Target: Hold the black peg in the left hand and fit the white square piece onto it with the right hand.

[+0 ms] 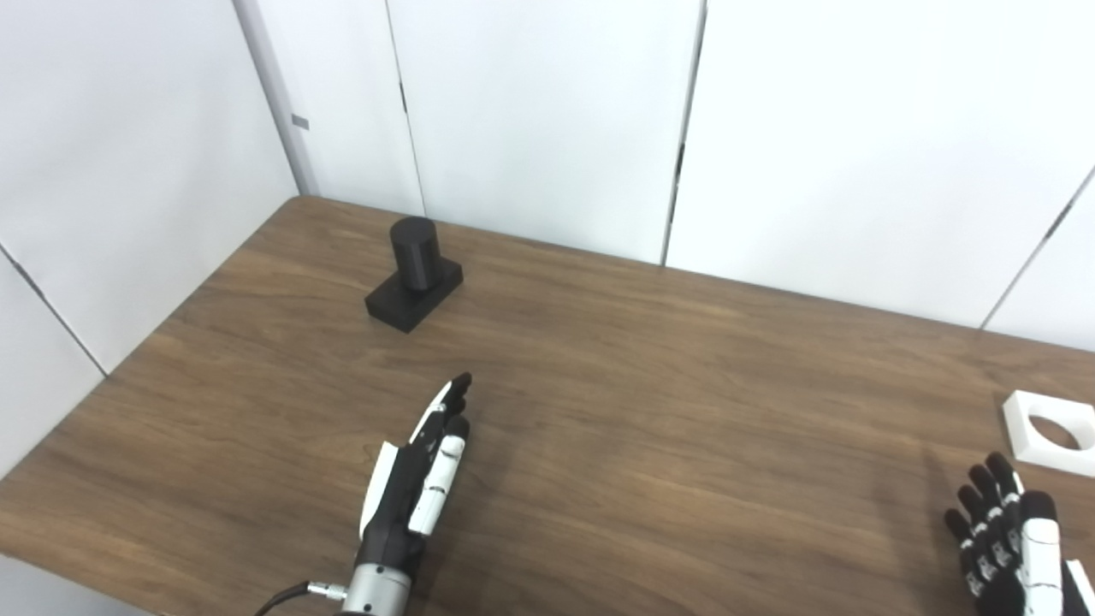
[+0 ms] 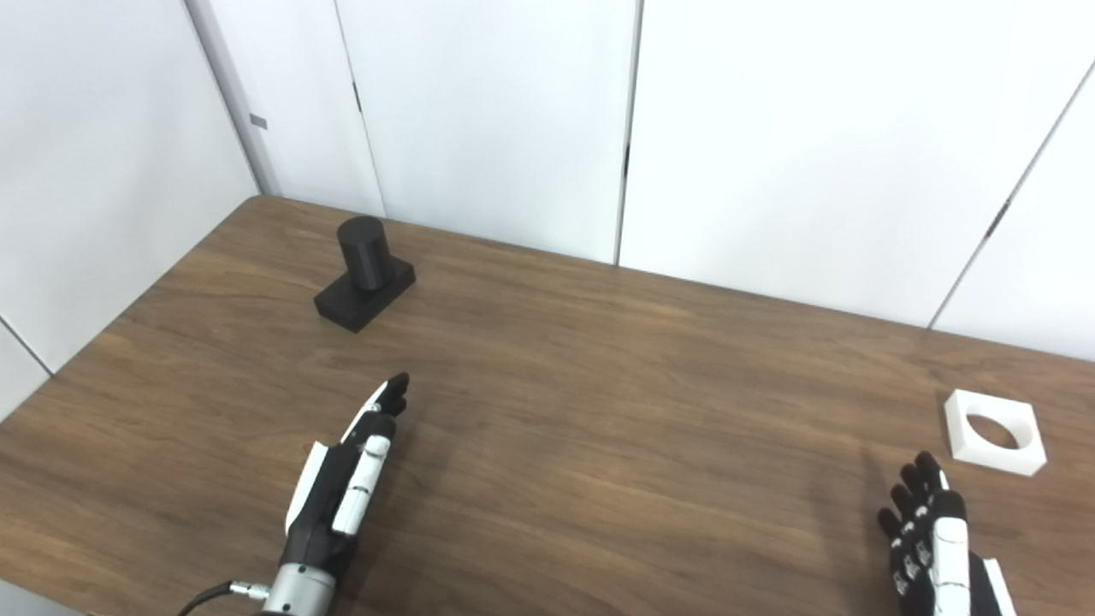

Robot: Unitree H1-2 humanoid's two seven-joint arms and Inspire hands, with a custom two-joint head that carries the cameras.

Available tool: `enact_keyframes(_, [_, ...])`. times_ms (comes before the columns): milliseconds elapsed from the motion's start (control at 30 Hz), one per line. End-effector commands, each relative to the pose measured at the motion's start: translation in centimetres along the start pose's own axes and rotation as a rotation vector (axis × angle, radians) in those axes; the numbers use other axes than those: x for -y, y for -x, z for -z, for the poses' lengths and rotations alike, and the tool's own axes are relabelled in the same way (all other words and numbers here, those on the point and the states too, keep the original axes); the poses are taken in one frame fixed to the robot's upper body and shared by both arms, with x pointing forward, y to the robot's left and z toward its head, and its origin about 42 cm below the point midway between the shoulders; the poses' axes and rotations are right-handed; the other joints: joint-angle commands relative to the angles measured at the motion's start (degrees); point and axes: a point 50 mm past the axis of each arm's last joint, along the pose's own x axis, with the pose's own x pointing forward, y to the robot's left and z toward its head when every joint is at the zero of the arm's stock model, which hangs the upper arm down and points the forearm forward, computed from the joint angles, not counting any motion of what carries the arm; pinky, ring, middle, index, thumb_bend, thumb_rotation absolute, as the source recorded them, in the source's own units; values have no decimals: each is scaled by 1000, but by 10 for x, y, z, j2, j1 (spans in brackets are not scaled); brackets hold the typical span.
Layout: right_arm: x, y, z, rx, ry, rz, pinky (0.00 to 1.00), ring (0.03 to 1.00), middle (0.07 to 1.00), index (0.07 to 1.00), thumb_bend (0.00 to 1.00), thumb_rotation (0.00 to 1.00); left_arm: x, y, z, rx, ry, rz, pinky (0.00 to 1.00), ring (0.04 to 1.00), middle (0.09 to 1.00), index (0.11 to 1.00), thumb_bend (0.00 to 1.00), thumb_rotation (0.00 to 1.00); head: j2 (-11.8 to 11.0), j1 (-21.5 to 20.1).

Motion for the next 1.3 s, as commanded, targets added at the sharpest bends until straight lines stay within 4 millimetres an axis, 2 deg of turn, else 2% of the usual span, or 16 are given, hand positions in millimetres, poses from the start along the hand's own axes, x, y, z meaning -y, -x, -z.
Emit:
enact_keyframes(0, [12,31,15,-81,39,9,1000,1000,1000,1000,572,1000,24,3,5,-39,64,1,1000,961,969,947,536,926,0,1])
enact_keyframes(167, [13,34,12,-85,42,9,1000,1000,1000,1000,605,1000,23,4,1,-45,36,18,1000,976,976,957,565,919,-2,7])
enact_keyframes(267, [15,37,11,-92,56,10,1000,1000,1000,1000,617,1000,23,8,-6,-29,-23,19,979,992,986,973,496,711,1,12])
enact_keyframes(300, [15,38,10,-94,58,11,1000,1000,1000,1000,624,1000,24,10,-7,-23,-37,13,966,984,978,966,498,588,2,13])
enact_keyframes(400, [16,40,12,-94,52,16,1000,1000,999,1000,627,1000,25,14,-12,1,-68,-26,923,952,956,947,543,393,-1,17])
enact_keyframes(500, [18,42,14,-99,56,11,1000,1000,1000,1000,665,1000,21,15,-21,26,-172,-95,868,907,926,917,637,338,-2,20])
enact_keyframes(533, [18,43,14,-101,55,9,1000,1000,1000,1000,685,1000,18,15,-25,30,-213,-127,862,901,914,901,697,326,-2,22])
enact_keyframes(667, [19,44,15,-97,38,2,1000,1000,1000,1000,711,1000,-2,8,-41,46,-277,-239,923,932,926,913,783,344,-2,24])
enact_keyframes(767, [18,45,15,-99,40,-2,1000,1000,1000,1000,735,1000,-18,-2,-53,50,-303,-309,979,972,969,933,791,357,-1,21])
enact_keyframes(867, [18,46,15,-95,46,-3,1000,1000,1000,1000,721,1000,-31,-15,-59,52,-369,-380,882,923,936,909,860,401,1,20])
enact_keyframes(900, [18,46,15,-94,45,-2,1000,1000,1000,1000,706,1000,-36,-19,-61,54,-394,-390,960,941,933,915,829,468,1,20])
enact_keyframes(967, [17,46,14,-93,47,0,1000,1000,1000,1000,700,1000,-42,-26,-64,54,-433,-405,984,945,931,917,819,488,3,19])
enact_keyframes(1067, [15,47,13,-90,50,0,1000,1000,1000,1000,722,1000,-52,-35,-69,46,-462,-422,947,935,934,920,795,517,3,18])
enact_keyframes(1167, [14,47,13,-95,44,-1,1000,1000,1000,1000,726,1000,-61,-44,-71,23,-483,-440,980,947,947,936,796,536,5,14])
enact_keyframes(1267, [13,48,12,-93,57,-3,1000,1000,1000,1000,743,1000,-70,-56,-72,14,-541,-471,927,949,948,931,814,547,8,6])
